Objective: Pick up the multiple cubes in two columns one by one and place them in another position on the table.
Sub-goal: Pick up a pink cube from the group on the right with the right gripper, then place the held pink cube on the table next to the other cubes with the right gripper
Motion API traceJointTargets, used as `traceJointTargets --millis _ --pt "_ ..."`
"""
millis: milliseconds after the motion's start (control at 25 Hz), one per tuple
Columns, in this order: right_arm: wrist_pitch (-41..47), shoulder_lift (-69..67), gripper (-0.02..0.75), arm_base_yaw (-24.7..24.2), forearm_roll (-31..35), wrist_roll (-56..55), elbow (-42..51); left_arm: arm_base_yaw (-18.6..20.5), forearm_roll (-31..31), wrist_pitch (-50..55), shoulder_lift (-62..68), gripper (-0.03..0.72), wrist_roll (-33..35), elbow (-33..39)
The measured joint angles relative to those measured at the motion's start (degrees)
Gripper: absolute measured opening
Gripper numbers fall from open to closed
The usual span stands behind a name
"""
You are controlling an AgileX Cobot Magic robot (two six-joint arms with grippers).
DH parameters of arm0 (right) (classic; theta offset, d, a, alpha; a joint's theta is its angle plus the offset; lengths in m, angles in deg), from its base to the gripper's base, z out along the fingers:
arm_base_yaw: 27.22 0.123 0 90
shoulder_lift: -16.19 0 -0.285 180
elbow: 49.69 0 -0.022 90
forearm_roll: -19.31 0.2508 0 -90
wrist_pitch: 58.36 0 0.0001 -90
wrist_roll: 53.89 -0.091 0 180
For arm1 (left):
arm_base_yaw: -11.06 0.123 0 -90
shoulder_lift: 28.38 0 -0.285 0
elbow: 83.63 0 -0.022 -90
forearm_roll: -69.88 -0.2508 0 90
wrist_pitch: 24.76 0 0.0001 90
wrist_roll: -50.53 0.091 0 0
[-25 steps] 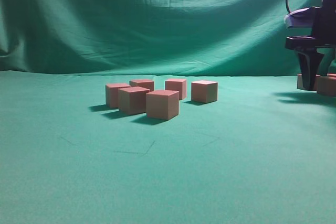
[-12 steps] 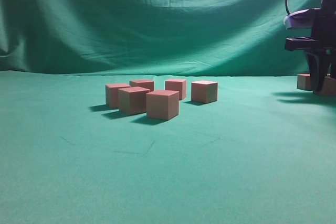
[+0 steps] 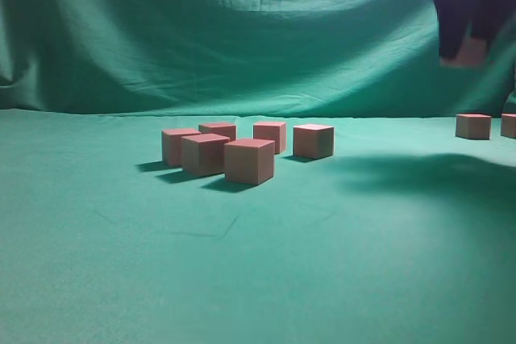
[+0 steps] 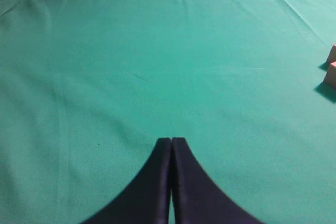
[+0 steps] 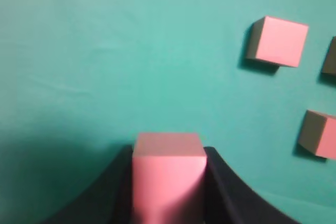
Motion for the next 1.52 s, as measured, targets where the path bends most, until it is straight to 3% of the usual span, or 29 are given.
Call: traceJointTargets --millis 240,520,840,1160,1520 --pt "0.71 7.92 0.267 4.09 0.47 -2.35 3.07 0.00 0.00 0.00 0.00 0.000 0.00 0.00" --pt "0.92 18.97 0.267 7.86 3.96 -4.49 17.66 0.00 0.00 0.00 0.00 0.000 0.00 0.00" --pt "-0.91 22.57 0.267 20.44 5.31 -4.64 29.37 0.00 0.00 0.00 0.00 0.000 0.00 0.00" --pt "-13.10 19.59 0.267 32.57 5.05 -14.39 30.73 0.00 0.00 0.00 0.00 0.000 0.00 0.00" --pt "-16.49 13.45 0.267 34.79 3.27 -20.51 30.73 0.00 0.00 0.00 0.00 0.000 0.00 0.00"
